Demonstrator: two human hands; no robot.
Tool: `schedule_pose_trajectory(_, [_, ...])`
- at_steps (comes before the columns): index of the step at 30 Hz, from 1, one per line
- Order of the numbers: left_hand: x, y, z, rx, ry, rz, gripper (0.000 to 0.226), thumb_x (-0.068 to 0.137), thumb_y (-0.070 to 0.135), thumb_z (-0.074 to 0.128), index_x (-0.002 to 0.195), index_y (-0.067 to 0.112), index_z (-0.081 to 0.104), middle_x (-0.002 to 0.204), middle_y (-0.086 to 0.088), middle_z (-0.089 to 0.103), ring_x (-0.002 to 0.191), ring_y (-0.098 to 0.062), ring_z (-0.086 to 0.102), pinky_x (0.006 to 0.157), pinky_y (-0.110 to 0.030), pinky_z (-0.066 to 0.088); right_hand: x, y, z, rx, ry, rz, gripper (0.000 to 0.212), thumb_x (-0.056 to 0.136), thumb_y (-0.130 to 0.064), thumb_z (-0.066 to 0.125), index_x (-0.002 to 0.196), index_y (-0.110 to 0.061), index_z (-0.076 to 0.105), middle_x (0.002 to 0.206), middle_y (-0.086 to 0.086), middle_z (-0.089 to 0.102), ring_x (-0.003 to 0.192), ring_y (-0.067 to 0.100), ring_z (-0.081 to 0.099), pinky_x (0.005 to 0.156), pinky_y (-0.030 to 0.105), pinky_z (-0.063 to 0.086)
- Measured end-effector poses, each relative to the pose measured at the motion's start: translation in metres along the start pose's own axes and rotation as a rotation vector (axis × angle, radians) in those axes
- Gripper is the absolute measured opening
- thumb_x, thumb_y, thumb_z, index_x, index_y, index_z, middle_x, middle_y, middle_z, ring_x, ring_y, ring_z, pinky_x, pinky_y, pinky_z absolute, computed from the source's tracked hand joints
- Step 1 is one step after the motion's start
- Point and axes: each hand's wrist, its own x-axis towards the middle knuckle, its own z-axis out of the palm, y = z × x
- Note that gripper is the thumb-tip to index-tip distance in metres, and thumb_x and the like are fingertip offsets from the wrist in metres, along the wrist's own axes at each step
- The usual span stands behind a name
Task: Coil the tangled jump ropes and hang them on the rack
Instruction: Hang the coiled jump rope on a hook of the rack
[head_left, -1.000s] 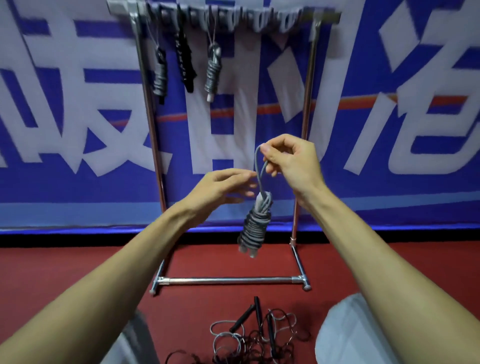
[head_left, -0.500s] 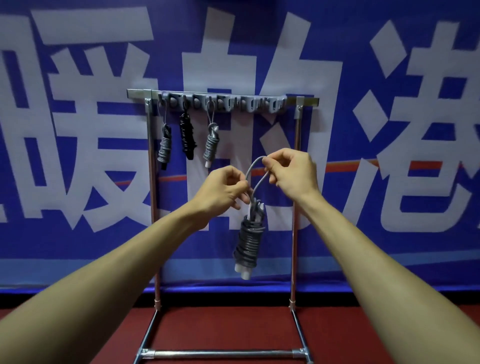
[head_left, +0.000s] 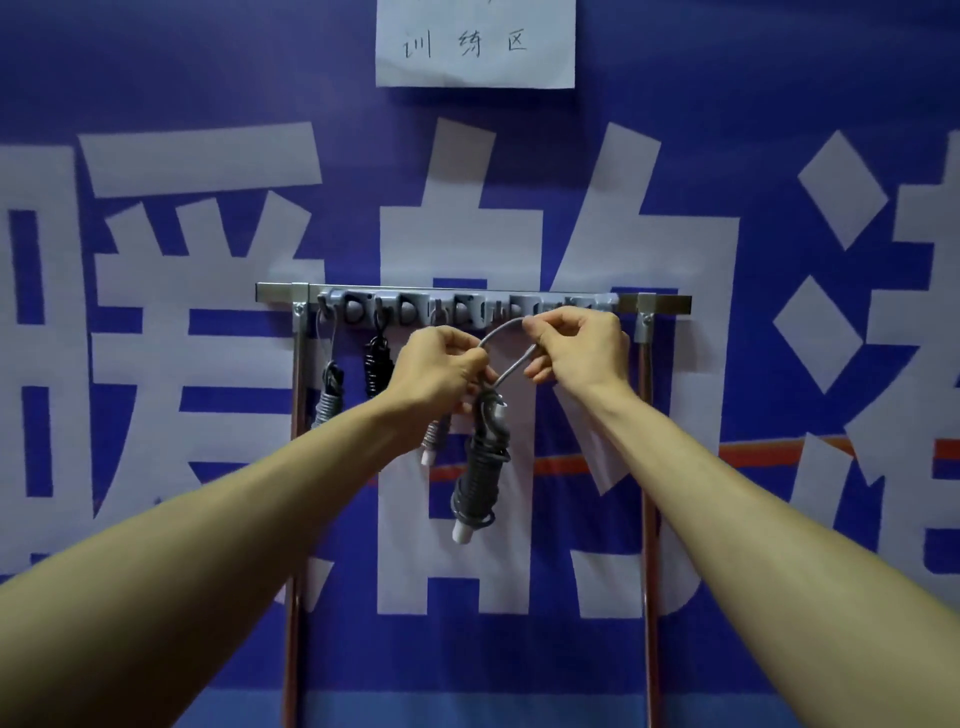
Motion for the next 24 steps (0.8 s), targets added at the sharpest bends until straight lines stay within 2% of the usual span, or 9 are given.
schedule_pose_trajectory(2, [0.029,-0.001,0.002,0.024,0.019,0.025,0.020,0.092,0.003,0.054,0.077,0.014,0.062,0.067,-0.003,0.068,0.053,-0.013,0.057,0.038,-0.018,0.041,0.028,0.006,0.012,0.051,0.004,0.049,0.018,0.087,-0.018,0.069,0.069,-0.015,0.067,0.054,0.003,0.064,0.041,0.014,0.062,0.045,0.025,0.052])
schedule_pose_trajectory(4, [0.054,-0.003,0.003,0.063,0.024,0.052,0.023,0.092,0.004,0.053,0.074,0.013,0.064,0.068,-0.005,0.068,0.051,-0.012,0.055,0.038,-0.018,0.042,0.052,0.012,0.024,0.070,0.004,0.079,0.019,0.090,-0.017,0.066,0.071,-0.012,0.065,0.061,0.007,0.065,0.042,0.015,0.062,0.045,0.026,0.053])
schedule_pose_trajectory(9, [0.103,-0.014,0.008,0.133,0.031,0.073,0.027,0.091,0.004,0.051,0.070,0.006,0.067,0.080,-0.022,0.069,0.061,-0.025,0.057,0.043,-0.023,0.049,0.090,0.026,0.045,-0.018,0.019,0.095,0.022,0.093,-0.016,0.060,0.075,-0.005,0.063,0.060,0.010,0.063,0.039,0.015,0.061,0.037,0.021,0.047])
schedule_pose_trajectory(15, [0.134,-0.032,0.023,0.147,0.100,0.046,0.031,0.087,0.004,0.050,0.061,0.009,0.067,0.061,-0.009,0.063,0.050,-0.019,0.055,0.040,-0.021,0.045,0.119,0.045,0.062,-0.079,0.093,0.133,0.025,0.093,-0.017,0.060,0.070,-0.009,0.061,0.052,0.007,0.058,0.040,0.019,0.060,0.038,0.020,0.046])
schedule_pose_trajectory(19, [0.135,-0.048,0.026,0.155,0.122,-0.004,0.027,0.088,0.008,0.053,0.068,0.004,0.071,0.066,-0.010,0.070,0.042,-0.010,0.053,0.039,-0.021,0.046,0.116,0.057,0.069,-0.119,0.064,0.172,0.021,0.092,-0.018,0.063,0.073,-0.009,0.066,0.049,0.007,0.057,0.028,0.009,0.051,0.033,0.015,0.038])
schedule_pose_trajectory(24, [0.123,-0.059,0.025,0.109,0.022,-0.058,0.024,0.093,0.005,0.050,0.076,0.006,0.067,0.083,-0.020,0.072,0.062,-0.023,0.063,0.047,-0.026,0.053,0.103,0.061,0.067,-0.179,0.005,0.185,0.016,0.091,-0.019,0.063,0.082,-0.009,0.071,0.060,0.005,0.061,0.025,0.003,0.046,0.029,0.012,0.030])
